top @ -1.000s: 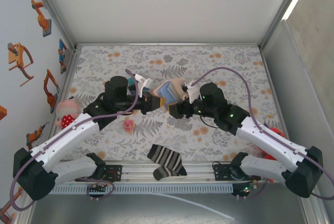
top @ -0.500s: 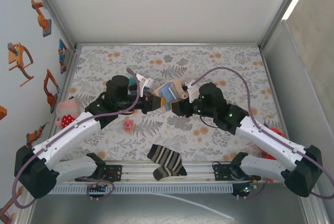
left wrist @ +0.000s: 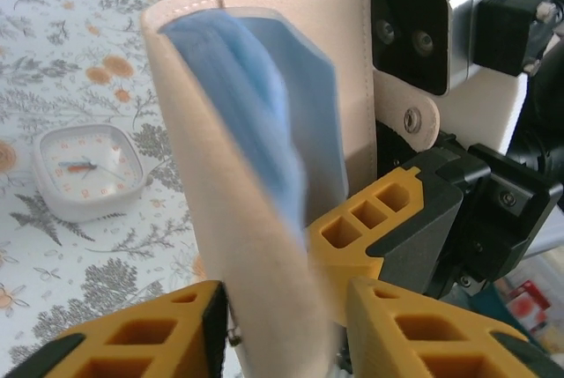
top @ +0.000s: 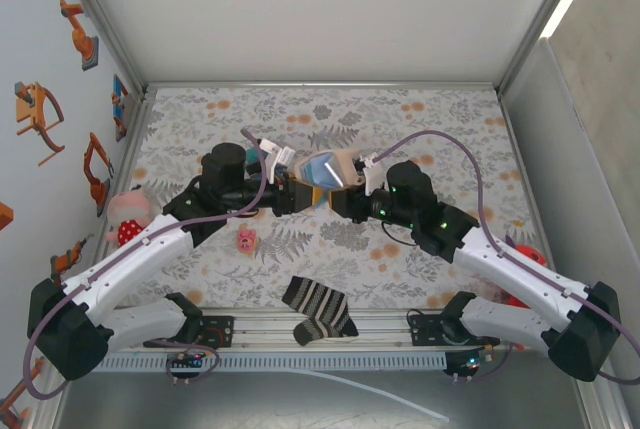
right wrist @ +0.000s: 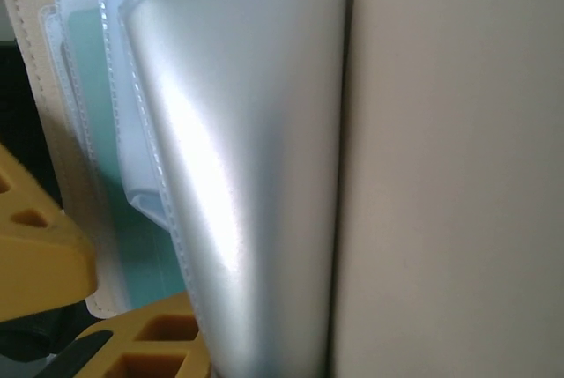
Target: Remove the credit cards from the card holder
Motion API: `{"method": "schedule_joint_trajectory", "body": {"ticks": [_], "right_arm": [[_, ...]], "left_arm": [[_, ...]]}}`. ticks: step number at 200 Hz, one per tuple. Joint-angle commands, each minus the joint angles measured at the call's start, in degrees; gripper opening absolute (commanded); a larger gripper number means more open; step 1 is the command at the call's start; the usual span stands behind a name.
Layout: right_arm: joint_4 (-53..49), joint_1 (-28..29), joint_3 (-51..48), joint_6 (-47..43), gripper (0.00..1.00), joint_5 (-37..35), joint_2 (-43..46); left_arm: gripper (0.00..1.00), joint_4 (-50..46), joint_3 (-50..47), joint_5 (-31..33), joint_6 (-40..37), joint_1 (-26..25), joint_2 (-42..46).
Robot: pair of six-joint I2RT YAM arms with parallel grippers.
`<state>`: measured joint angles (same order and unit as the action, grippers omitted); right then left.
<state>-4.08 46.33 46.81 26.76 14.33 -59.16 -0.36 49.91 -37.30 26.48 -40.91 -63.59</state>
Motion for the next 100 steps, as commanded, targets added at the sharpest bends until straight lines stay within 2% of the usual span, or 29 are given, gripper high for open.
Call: {"method": "schedule_joint_trajectory", "body": {"ticks": [1,28,66,100], "right_arm": [[4.1,0.4,-0.6,1.6,0.28,0.0,1.0],[4.7,0.3,-1.2,2.5,0.27,-1.1,1.4],[7.3,0.3,-2.4,4.8,0.25,-1.7,1.5],[9.8,0.3,-3.5,6.8,0.24,-1.7,1.5]], "left_arm": [[0.49,1.3,-0.2,-1.8,-0.4,-0.4,0.4],[0.49,0.7,-0.6,-1.9,-1.0,-0.3,1.4],[0.33,0.8,-1.2,-2.2,-1.2,-0.3,1.5],[0.24,0.6,-1.3,-2.3,-1.5,-0.2,1.4]]}}
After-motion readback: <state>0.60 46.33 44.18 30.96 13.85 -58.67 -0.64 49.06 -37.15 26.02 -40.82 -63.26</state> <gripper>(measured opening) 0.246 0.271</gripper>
